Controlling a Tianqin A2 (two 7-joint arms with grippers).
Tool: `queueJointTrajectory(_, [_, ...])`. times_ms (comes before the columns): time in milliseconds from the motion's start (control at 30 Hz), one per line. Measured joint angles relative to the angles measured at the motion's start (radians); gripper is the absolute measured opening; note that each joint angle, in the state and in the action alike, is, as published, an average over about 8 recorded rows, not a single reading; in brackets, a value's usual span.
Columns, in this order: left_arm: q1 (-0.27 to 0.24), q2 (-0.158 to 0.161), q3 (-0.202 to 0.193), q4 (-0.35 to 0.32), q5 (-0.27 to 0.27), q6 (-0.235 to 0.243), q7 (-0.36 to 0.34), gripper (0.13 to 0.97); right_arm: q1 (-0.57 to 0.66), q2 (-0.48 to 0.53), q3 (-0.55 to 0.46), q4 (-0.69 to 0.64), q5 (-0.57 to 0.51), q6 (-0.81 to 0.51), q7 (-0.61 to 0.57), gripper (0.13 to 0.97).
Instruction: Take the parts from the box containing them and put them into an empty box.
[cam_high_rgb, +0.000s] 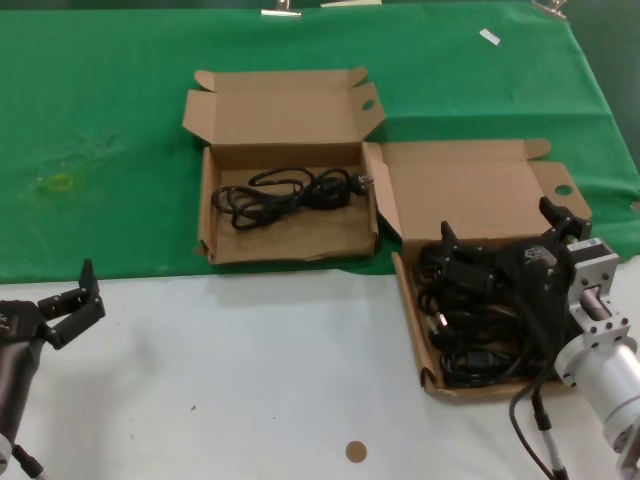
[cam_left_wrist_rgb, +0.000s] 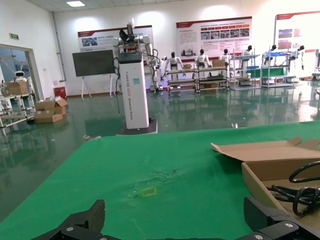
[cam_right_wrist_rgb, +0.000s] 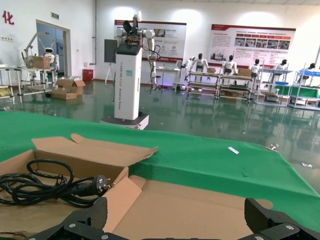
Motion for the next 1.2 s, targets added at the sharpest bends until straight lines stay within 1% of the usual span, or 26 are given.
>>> queueJointTrajectory(1200, [0.0,0.0,0.0,0.0,0.0,0.0,0.0,0.966,0.0,0.0,0.0,0.0,0.0,0.0,0.0,0.966])
